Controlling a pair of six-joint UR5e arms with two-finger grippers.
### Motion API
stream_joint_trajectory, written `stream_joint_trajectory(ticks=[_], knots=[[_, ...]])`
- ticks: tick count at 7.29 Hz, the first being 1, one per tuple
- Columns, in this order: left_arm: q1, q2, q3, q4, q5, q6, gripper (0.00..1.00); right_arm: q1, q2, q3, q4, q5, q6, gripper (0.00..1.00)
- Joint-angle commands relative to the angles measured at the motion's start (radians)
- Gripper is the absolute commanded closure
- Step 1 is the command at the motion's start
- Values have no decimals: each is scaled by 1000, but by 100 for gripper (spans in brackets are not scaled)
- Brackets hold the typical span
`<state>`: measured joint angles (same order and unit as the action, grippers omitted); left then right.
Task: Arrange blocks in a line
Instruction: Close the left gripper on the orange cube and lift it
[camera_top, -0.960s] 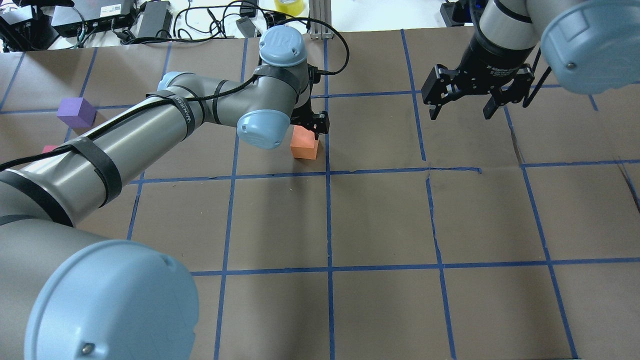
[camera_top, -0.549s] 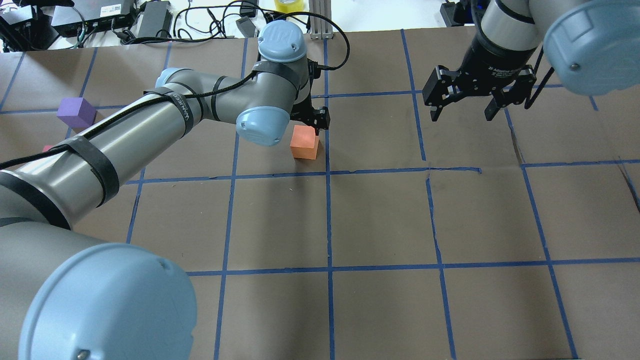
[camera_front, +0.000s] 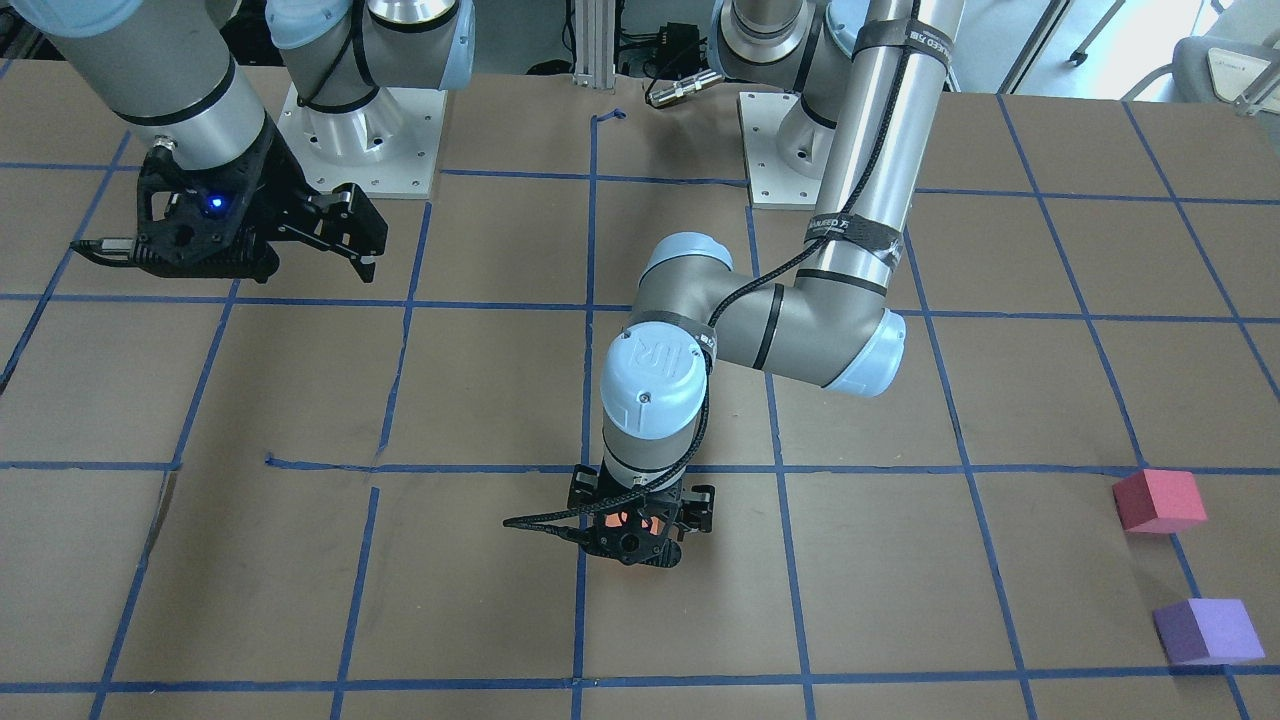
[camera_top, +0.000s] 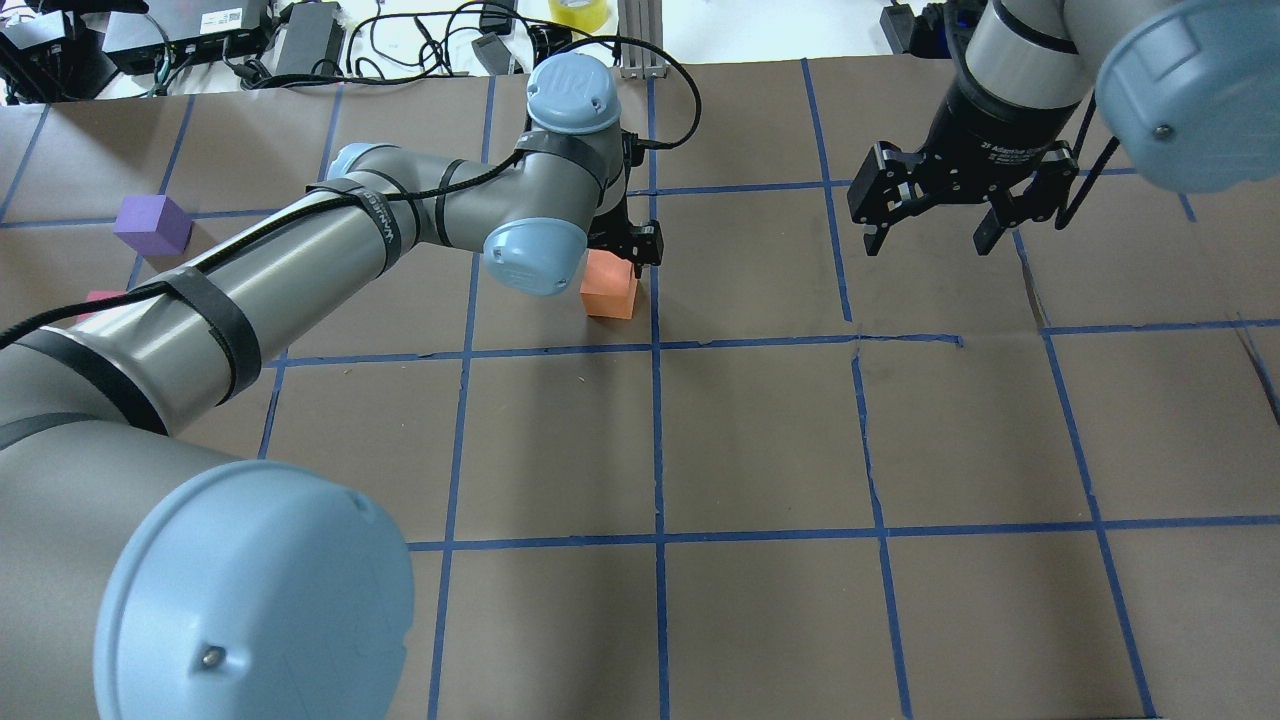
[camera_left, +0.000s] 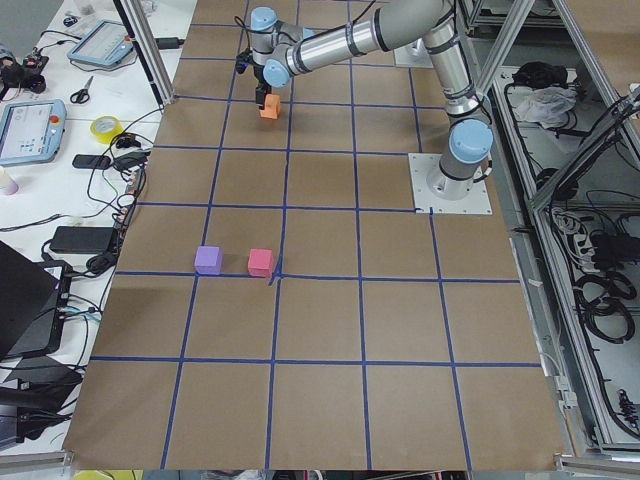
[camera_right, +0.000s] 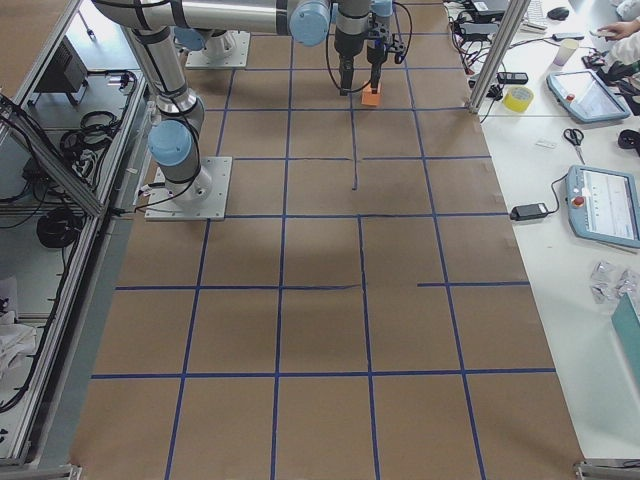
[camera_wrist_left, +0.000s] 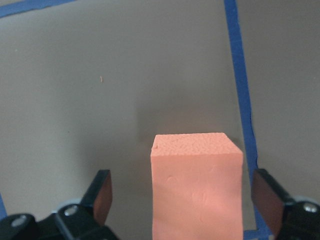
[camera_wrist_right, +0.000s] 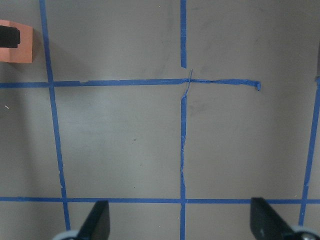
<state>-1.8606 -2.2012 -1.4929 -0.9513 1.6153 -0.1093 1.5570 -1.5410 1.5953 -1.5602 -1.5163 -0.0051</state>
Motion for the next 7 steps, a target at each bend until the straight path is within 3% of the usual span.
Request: stream_joint_trajectory(ticks=[1, 4, 5, 6, 7], knots=[[-12, -21, -1, 5, 2, -3, 0, 0, -1, 0, 5, -1, -1, 0], [-15, -26, -1, 6, 3, 8, 1, 0, -1, 0, 2, -1, -3, 0], [-15, -26, -1, 5, 11, 16, 44, 0, -1, 0, 3, -1, -3, 0], [-15, -26, -1, 6, 12, 13, 72, 0, -1, 0, 2, -1, -3, 0], [-15, -25, -3, 5, 15, 8, 78, 0, -1, 0, 2, -2, -3, 0]])
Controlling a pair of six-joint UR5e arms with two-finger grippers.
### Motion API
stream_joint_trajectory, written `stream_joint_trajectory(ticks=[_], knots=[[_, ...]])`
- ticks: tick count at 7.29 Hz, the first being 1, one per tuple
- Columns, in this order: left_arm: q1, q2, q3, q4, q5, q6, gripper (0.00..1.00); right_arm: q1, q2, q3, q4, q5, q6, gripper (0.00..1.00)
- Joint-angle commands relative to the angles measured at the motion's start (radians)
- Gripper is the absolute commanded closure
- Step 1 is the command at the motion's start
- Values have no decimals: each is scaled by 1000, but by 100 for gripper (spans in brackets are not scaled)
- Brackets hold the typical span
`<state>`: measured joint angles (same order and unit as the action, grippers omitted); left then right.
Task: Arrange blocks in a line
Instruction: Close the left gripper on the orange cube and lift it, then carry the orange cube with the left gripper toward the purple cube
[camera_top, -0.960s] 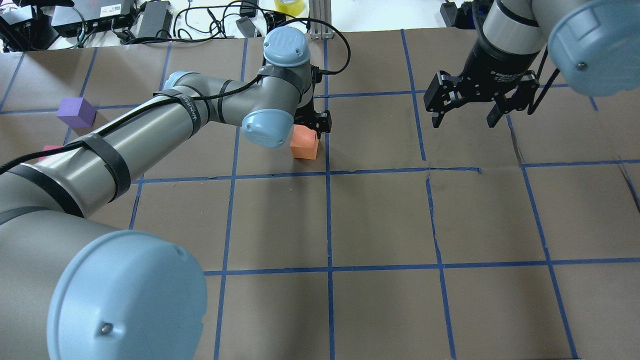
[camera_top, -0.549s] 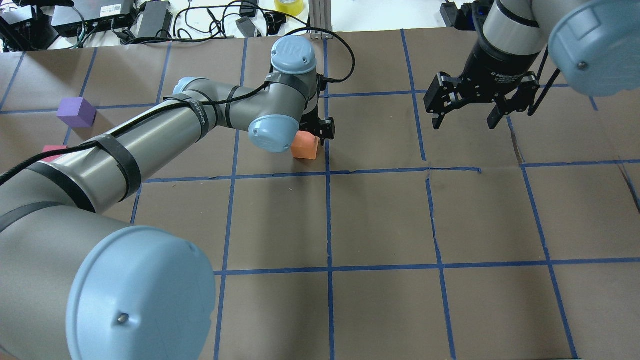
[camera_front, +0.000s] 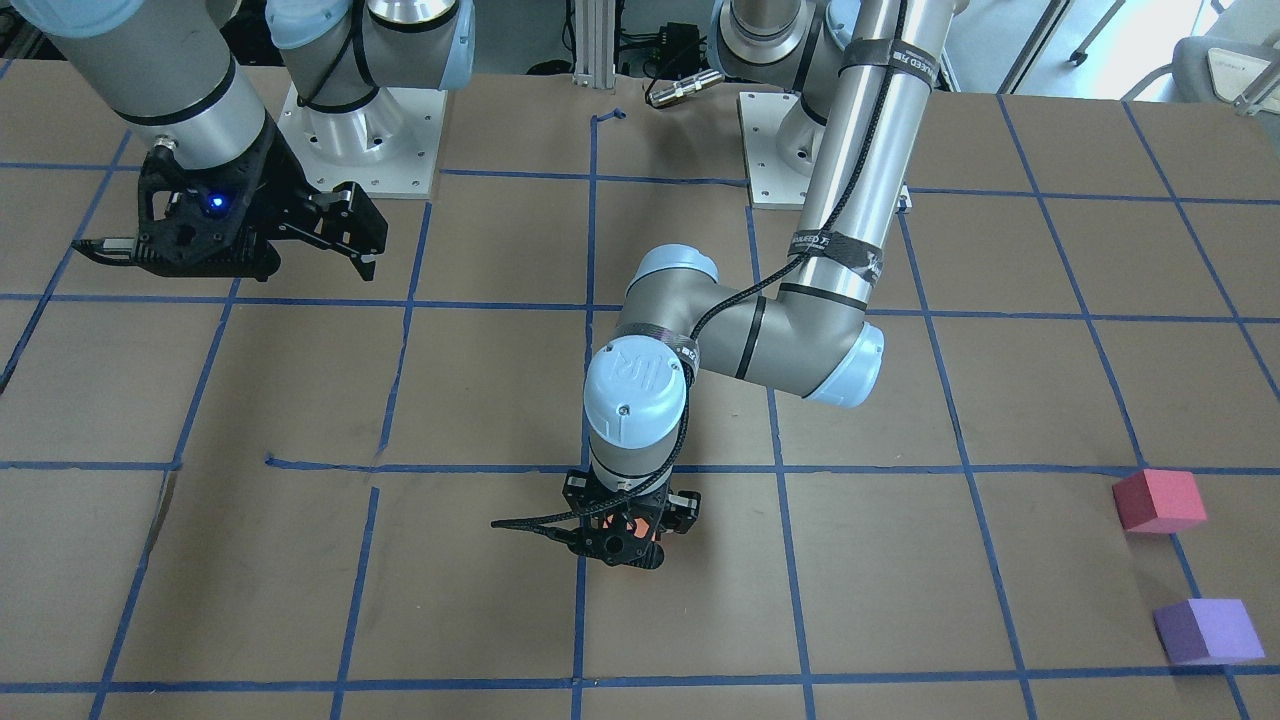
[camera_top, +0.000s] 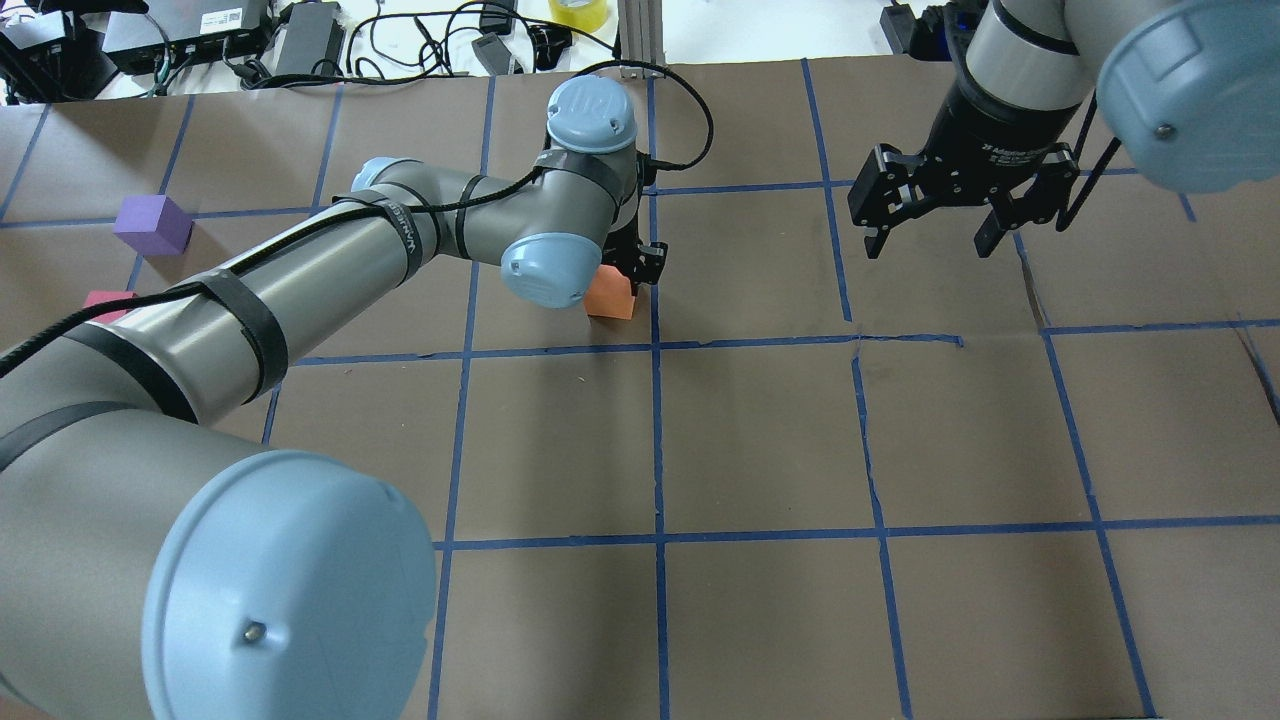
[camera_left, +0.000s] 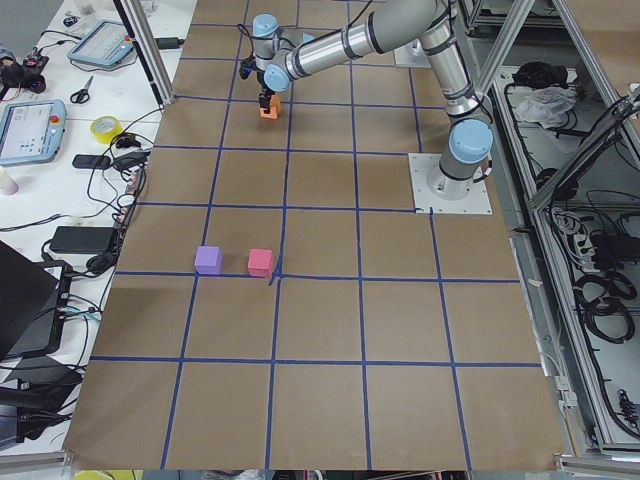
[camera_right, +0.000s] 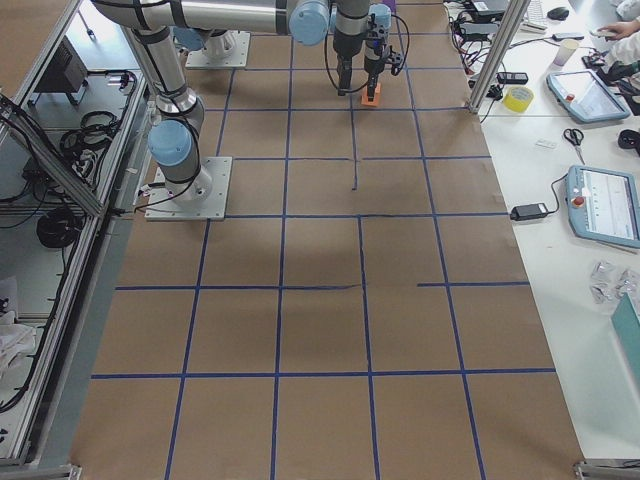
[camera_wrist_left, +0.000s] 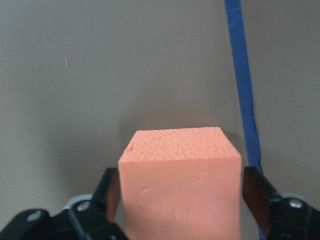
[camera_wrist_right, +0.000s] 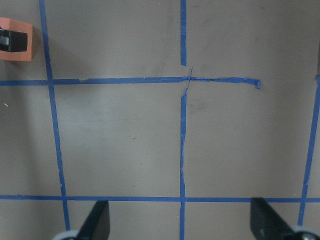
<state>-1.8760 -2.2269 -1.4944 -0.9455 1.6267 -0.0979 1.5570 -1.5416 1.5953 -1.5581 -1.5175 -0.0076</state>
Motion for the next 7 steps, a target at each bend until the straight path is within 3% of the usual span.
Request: stream_joint_trajectory(ticks=[1, 4, 7], knots=[[0, 4, 0, 1, 7, -6, 78, 0, 0, 0, 0, -16, 0, 0], [39, 36, 6, 86, 59, -35, 78, 0, 0, 0, 0, -49, 0, 0], [234, 52, 19, 90, 87, 105, 78, 0, 0, 0, 1, -49, 0, 0]])
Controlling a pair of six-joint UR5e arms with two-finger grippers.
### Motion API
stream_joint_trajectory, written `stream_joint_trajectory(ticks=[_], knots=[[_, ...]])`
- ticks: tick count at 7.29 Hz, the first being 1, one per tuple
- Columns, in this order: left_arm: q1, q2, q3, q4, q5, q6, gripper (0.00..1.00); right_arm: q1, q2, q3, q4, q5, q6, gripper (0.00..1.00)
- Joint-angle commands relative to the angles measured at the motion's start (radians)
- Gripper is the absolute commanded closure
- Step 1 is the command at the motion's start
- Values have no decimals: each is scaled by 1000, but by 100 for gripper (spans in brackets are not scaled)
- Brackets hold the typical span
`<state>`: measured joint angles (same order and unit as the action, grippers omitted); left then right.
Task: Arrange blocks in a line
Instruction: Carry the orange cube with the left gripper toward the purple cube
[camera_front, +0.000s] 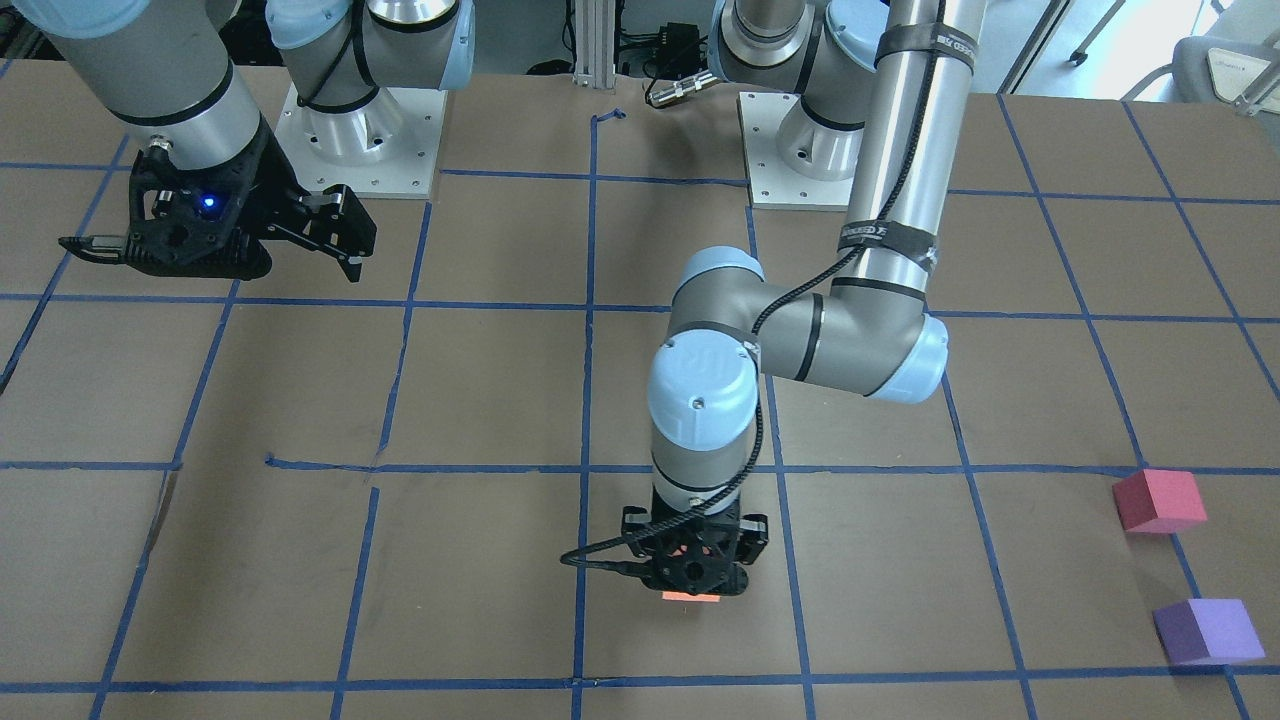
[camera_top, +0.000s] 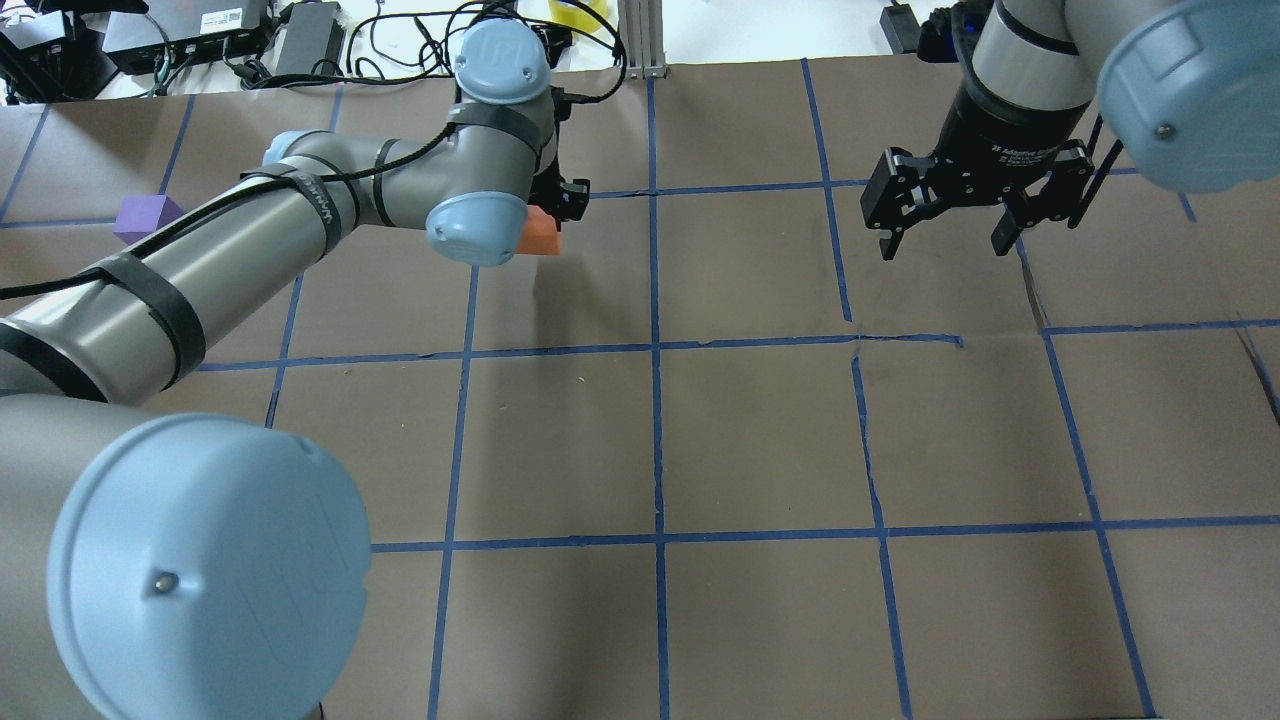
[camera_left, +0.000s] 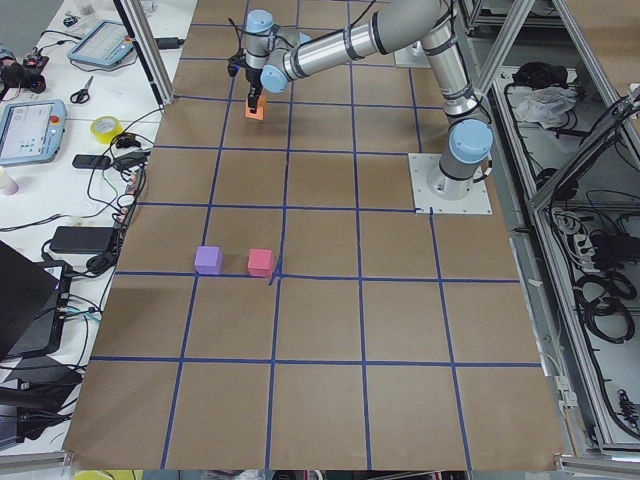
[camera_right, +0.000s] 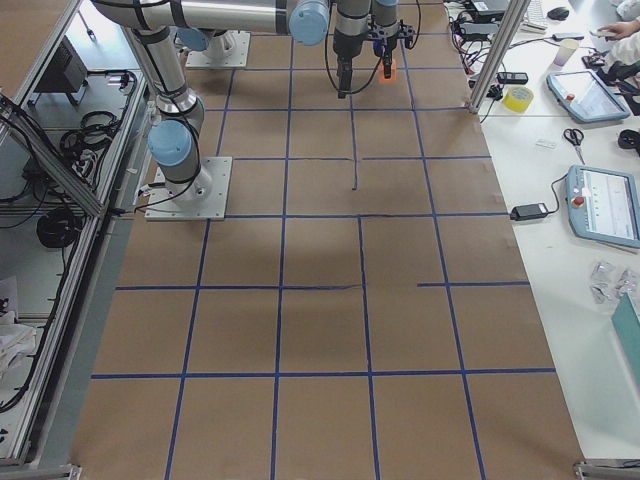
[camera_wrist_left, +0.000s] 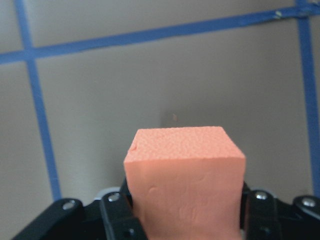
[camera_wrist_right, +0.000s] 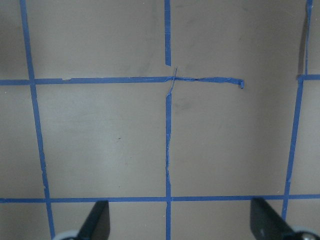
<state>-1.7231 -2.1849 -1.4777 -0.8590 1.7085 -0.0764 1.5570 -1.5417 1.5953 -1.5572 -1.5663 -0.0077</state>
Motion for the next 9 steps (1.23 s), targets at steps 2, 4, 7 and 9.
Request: stream_joint_trajectory(ticks=[2, 4, 7, 9], knots=[[192, 11, -1, 8, 5, 185, 78, 2, 2, 2, 0, 0, 0, 0], [342, 13, -3, 11, -7, 414, 78, 2, 0, 8, 0, 0, 0, 0], [529, 19, 16, 18, -18, 732, 78, 2, 0, 8, -3, 0, 2, 0], [603, 20, 33, 11, -18, 764, 78, 0, 0, 8, -4, 0, 3, 0]])
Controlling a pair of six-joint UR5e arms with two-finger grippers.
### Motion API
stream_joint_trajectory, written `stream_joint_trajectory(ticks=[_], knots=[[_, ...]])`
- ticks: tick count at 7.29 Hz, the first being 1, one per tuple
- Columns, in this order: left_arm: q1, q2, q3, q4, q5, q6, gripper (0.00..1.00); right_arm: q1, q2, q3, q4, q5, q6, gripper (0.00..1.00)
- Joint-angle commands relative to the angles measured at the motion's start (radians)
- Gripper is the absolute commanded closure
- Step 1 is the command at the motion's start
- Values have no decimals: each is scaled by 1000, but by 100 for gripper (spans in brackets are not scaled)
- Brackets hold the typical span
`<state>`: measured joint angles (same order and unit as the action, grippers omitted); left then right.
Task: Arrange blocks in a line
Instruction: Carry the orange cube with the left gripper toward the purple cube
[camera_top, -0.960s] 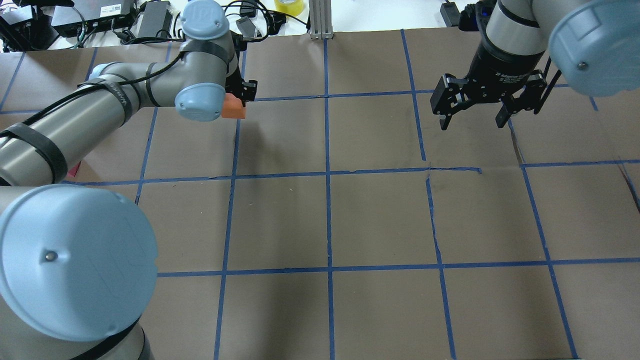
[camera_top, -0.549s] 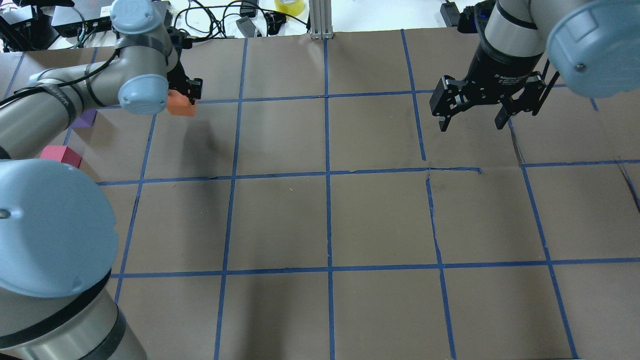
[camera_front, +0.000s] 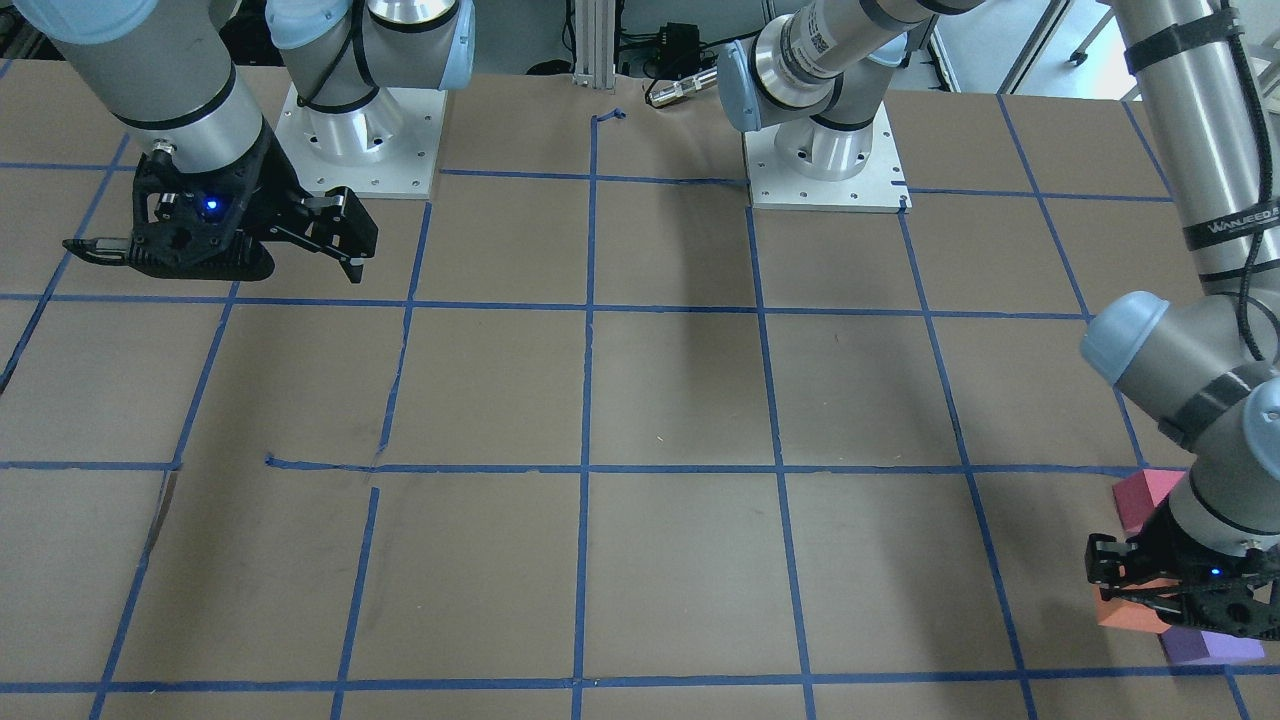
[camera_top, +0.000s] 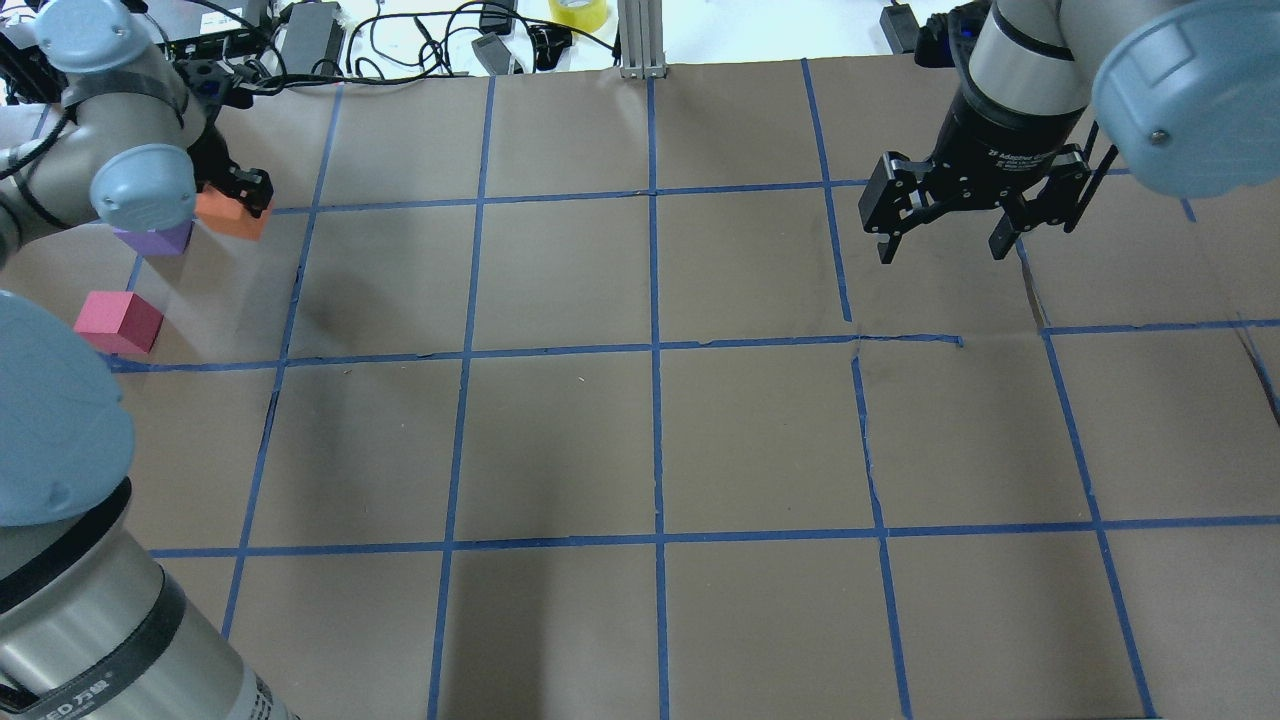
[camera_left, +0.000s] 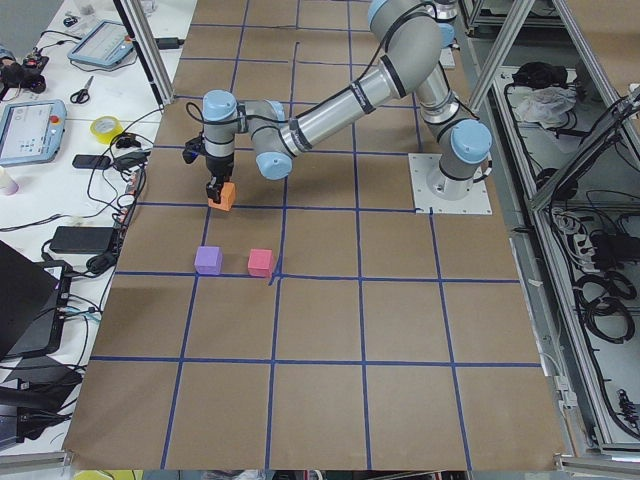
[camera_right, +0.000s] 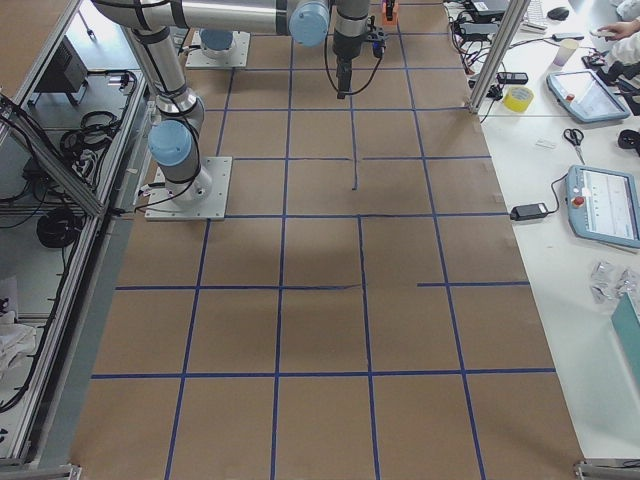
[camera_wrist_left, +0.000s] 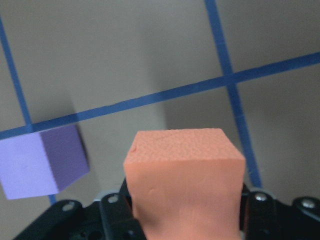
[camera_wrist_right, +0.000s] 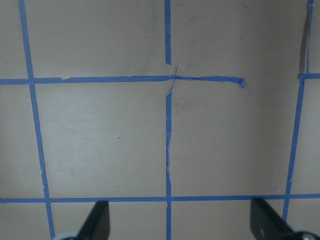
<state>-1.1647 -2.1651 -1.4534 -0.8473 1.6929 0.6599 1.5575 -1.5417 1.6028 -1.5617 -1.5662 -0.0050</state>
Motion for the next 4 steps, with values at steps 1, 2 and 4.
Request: stream_joint_trajectory(ticks=[1, 2, 4], knots=[[75, -4, 17, 2, -36, 21, 78, -1, 0, 0, 0, 0, 0, 0], [111, -4, 28, -6, -77, 27, 78, -1, 0, 0, 0, 0, 0, 0], [148, -10, 34, -25, -104, 30, 78, -1, 0, 0, 0, 0, 0, 0]])
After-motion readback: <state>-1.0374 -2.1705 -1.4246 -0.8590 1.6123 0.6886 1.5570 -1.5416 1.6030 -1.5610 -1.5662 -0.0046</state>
